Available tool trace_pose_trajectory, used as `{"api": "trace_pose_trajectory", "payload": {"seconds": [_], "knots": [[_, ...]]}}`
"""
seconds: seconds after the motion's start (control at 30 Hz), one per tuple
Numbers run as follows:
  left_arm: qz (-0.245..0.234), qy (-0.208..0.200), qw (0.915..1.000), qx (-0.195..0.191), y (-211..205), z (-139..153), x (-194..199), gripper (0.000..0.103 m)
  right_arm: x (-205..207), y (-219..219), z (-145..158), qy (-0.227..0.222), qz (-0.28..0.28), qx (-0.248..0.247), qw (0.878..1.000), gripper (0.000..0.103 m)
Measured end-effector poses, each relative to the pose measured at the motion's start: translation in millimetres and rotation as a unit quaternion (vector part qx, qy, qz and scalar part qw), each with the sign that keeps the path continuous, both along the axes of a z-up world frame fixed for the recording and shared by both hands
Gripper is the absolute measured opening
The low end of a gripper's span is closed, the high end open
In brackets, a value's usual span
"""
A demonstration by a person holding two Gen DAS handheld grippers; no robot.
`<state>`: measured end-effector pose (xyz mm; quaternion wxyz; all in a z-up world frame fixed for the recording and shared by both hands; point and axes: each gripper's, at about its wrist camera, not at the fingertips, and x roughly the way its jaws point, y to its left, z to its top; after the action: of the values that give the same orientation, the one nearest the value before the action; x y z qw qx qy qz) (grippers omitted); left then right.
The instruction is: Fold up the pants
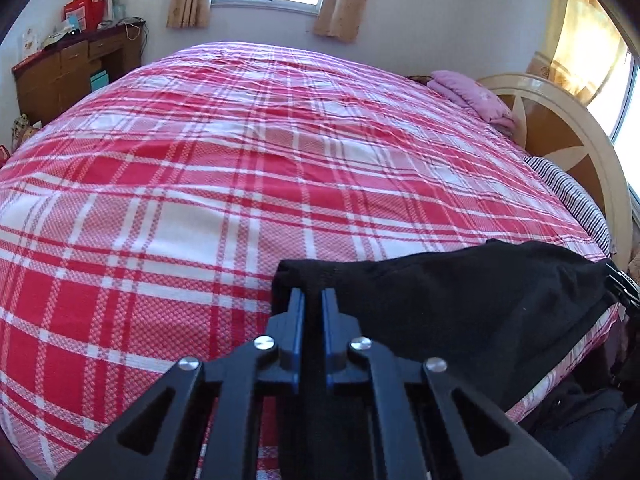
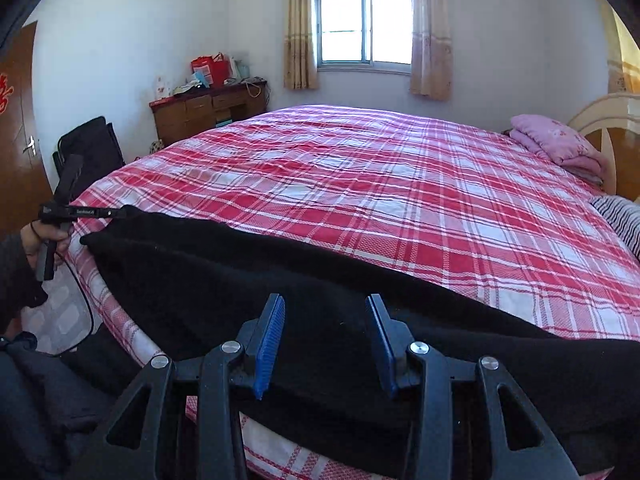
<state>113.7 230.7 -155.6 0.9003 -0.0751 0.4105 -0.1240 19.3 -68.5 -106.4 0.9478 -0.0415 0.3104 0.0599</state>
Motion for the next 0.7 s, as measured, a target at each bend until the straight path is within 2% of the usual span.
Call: {"api": "trace_pose_trajectory", "payload": {"seconds": [0.17, 0.3, 0.33, 0.47, 0.5, 0.53, 0.6, 0.7], "knots": [[0.005, -0.011, 0.9999, -0.003, 3.9, 15.1, 14.9, 0.008, 8.4, 5.2, -7.0, 0.021, 0.008, 0.003, 1.000, 0.044], [0.001, 0.012, 0.9999, 0.001, 5.4, -3.3, 31.9, 0.009, 13.7, 32.2, -14.8, 0.043, 0.053, -0.014, 0.998, 0.044], [0.004, 0.015, 0.9999, 0.000, 6.8, -7.7, 32.2, 0.014, 14.9, 42.1, -17.5, 0.047, 0.067, -0.023, 0.996, 0.044], [0.023, 0.008, 0.9990, -0.037, 20.3, -8.8, 21.8, 0.022, 22.3, 81.2, -31.2, 0.059, 0.115, -0.063, 0.990, 0.044], [0.030, 0.007, 0.9991, -0.030, 22.5, -6.2, 16.6, 0.029, 24.7, 91.5, -35.3, 0.063, 0.128, -0.074, 0.987, 0.044], [0.031, 0.007, 0.9992, -0.022, 23.3, -4.0, 12.6, 0.030, 26.3, 98.5, -38.7, 0.066, 0.138, -0.080, 0.985, 0.044], [0.029, 0.002, 0.9996, -0.004, 24.2, 2.3, -1.4, 0.030, 29.1, 114.7, -46.6, 0.071, 0.157, -0.103, 0.980, 0.044], [0.029, -0.005, 0.9996, 0.001, 28.7, 9.5, -26.0, 0.030, 37.5, 126.4, -58.0, 0.091, 0.169, -0.117, 0.974, 0.044]]}}
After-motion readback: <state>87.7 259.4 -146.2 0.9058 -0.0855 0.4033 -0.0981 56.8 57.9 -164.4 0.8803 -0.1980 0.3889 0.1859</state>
